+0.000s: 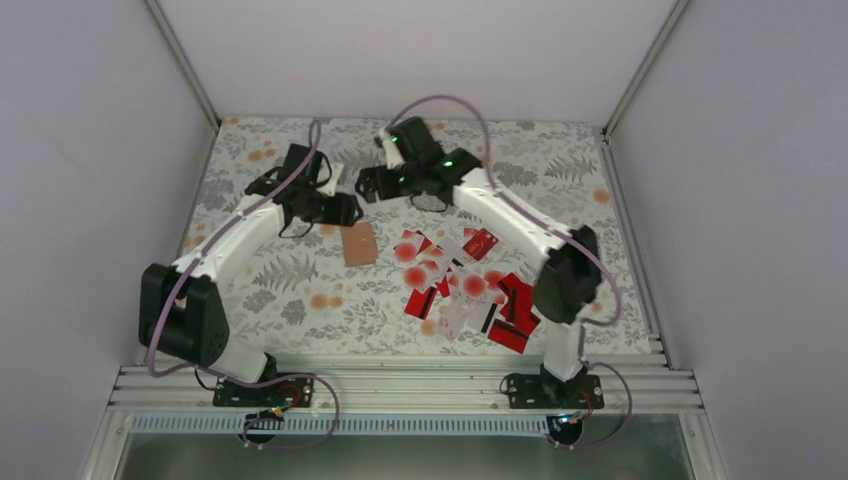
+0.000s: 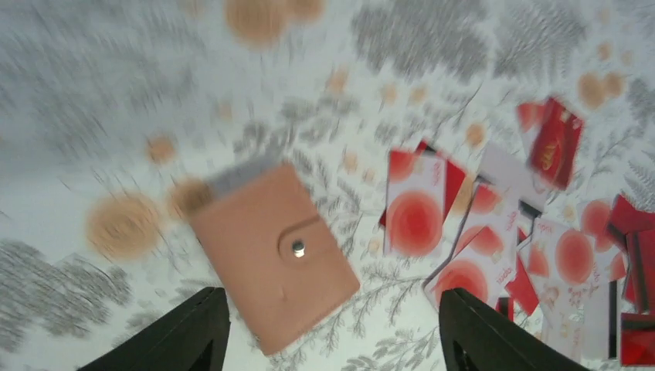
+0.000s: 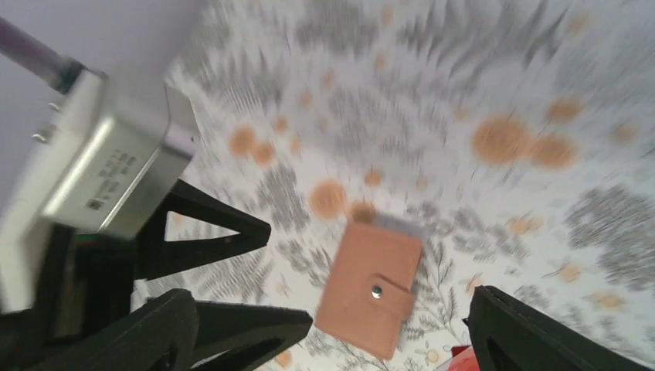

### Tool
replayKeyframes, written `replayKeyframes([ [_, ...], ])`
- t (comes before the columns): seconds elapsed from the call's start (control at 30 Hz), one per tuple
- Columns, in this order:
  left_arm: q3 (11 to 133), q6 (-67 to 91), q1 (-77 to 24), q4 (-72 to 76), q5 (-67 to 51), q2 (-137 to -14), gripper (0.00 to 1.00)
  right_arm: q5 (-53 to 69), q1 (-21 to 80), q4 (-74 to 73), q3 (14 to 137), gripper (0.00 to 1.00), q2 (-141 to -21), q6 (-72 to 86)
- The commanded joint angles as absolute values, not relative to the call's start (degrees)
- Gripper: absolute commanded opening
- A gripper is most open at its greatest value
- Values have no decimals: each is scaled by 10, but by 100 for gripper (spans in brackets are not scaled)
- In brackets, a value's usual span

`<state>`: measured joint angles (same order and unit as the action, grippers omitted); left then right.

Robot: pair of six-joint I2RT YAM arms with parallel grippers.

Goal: Put the credit cards into the card holder

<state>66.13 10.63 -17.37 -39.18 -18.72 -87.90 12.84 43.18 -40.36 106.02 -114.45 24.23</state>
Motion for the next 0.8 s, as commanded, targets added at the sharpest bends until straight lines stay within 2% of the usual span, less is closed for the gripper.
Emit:
replayKeyframes([
  [0.0,717,103,-170,-399,-94,-802,81,14,426,-366,1022,93,-1024,190],
  [0.03,729,103,-168,-404,-78,-791,89,-13,422,-362,999,96,-998,185],
  [0.1,758,104,-159,-419,-55,-769,96,-69,415,-351,960,99,-941,173],
  [0.27,807,107,-153,-429,43,-715,100,-196,395,-335,884,99,-830,135],
  [0.37,789,103,-152,-408,123,-677,100,-250,369,-319,833,99,-776,106],
  [0.57,569,10,-151,-193,216,-519,100,-304,292,-218,666,99,-667,63],
  [0.77,349,-69,-147,-26,229,-424,100,-319,235,-153,517,99,-630,89],
])
